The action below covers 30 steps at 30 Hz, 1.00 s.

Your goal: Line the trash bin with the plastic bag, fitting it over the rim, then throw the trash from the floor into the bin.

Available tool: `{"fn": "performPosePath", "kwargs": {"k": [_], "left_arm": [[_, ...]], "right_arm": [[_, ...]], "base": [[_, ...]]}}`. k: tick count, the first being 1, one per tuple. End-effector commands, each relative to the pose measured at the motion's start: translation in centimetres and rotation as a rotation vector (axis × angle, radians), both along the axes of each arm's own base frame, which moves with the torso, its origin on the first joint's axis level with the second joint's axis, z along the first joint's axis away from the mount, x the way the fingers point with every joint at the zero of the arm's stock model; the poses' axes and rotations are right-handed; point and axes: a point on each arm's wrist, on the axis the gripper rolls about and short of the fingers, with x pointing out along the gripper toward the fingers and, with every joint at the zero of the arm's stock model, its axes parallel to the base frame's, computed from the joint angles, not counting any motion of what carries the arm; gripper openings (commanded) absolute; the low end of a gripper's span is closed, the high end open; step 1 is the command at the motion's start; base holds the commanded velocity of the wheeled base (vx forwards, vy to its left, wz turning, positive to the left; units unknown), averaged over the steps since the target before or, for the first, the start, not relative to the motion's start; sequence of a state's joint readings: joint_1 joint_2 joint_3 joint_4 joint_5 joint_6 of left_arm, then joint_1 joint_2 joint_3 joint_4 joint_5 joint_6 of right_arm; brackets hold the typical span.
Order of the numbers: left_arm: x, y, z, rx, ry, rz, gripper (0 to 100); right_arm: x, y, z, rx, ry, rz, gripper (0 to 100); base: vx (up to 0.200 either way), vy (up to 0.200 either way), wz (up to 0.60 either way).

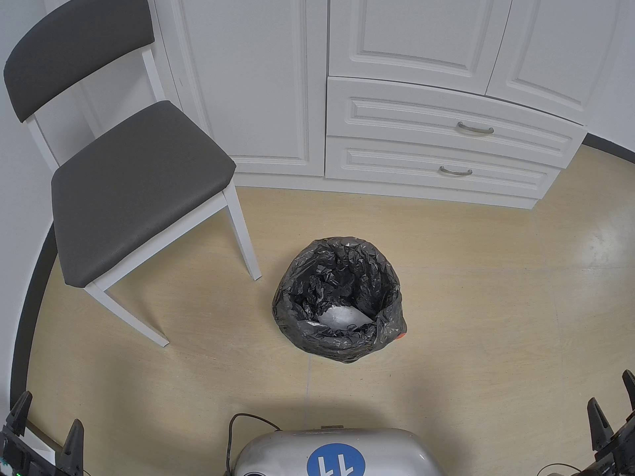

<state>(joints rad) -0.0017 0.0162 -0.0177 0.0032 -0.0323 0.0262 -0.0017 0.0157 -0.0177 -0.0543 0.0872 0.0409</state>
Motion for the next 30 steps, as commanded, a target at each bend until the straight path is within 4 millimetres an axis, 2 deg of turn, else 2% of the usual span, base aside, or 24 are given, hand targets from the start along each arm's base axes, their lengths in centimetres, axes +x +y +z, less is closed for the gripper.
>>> {"fn": "performPosePath", "kwargs": {"k": [1, 12, 30], "left_arm": [[0.01, 0.0, -0.48, 0.0, 0.001, 0.0, 100], [0.01, 0.0, -0.48, 0.003, 0.001, -0.001, 100], [0.03, 0.05, -0.52, -0.009, 0.005, 0.023, 100]], "right_arm": [[0.02, -0.06, -0.52, -0.015, 0.0, -0.025, 100], [0.02, -0.23, -0.65, -0.06, 0.014, -0.104, 100], [0.02, -0.2, -1.09, -0.045, 0.057, -0.087, 100]], "base": [[0.0, 0.0, 0.0], [0.0, 0.0, 0.0], [0.0, 0.0, 0.0]]}}
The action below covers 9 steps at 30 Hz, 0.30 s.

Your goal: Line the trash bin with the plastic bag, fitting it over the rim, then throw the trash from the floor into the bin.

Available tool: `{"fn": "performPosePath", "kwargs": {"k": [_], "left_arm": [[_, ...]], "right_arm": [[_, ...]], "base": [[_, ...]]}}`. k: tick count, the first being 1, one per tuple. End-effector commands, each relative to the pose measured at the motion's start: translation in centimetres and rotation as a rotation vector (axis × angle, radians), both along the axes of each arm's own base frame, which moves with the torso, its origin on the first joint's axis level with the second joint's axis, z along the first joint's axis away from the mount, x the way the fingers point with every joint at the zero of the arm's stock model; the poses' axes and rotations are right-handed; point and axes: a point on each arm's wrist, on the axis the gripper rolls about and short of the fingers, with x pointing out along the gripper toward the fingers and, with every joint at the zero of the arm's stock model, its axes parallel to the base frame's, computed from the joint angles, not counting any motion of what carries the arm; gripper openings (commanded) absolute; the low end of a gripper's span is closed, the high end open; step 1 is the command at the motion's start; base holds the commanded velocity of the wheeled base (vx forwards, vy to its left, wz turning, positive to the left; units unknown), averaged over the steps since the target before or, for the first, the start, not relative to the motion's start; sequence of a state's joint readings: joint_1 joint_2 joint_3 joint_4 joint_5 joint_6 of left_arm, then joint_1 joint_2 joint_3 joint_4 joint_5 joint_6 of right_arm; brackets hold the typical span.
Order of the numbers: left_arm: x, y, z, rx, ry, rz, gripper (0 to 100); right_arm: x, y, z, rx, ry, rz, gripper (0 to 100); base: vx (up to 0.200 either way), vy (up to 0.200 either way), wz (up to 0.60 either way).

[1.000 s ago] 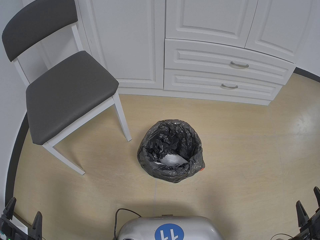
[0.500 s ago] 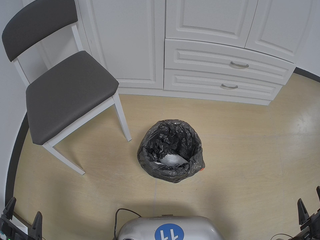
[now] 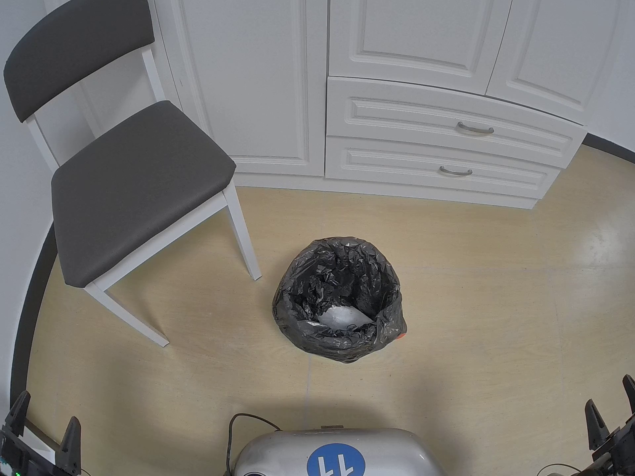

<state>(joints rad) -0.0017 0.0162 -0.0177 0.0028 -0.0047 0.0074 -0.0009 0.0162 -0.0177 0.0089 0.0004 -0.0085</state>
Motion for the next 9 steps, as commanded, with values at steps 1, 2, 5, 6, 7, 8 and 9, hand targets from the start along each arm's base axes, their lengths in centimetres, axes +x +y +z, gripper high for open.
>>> {"fn": "performPosePath", "kwargs": {"k": [1, 2, 5, 6, 7, 8, 9], "left_arm": [[0.02, -0.01, -0.48, 0.009, 0.003, -0.003, 100], [0.02, -0.01, -0.46, 0.008, 0.002, -0.003, 100], [0.02, -0.01, -0.48, 0.008, 0.003, -0.003, 100], [0.02, -0.01, -0.48, 0.008, 0.003, -0.003, 100], [0.02, -0.01, -0.46, 0.008, 0.002, -0.003, 100], [0.02, -0.01, -0.48, 0.008, 0.003, -0.003, 100], [0.02, -0.01, -0.48, 0.008, 0.003, -0.003, 100]], "right_arm": [[0.0, 0.0, -0.44, 0.001, -0.004, -0.001, 100], [0.0, 0.0, -0.44, 0.001, -0.004, -0.001, 100], [0.0, 0.0, -0.42, 0.001, -0.006, -0.001, 100], [0.0, 0.0, -0.42, 0.001, -0.006, -0.001, 100], [0.0, 0.0, -0.42, 0.001, -0.006, -0.001, 100], [0.0, 0.0, -0.42, 0.002, -0.006, -0.001, 100], [0.0, 0.0, -0.42, 0.002, -0.006, -0.001, 100]], "base": [[0.0, 0.0, 0.0], [0.0, 0.0, 0.0], [0.0, 0.0, 0.0], [0.0, 0.0, 0.0], [0.0, 0.0, 0.0], [0.0, 0.0, 0.0], [0.0, 0.0, 0.0]]}}
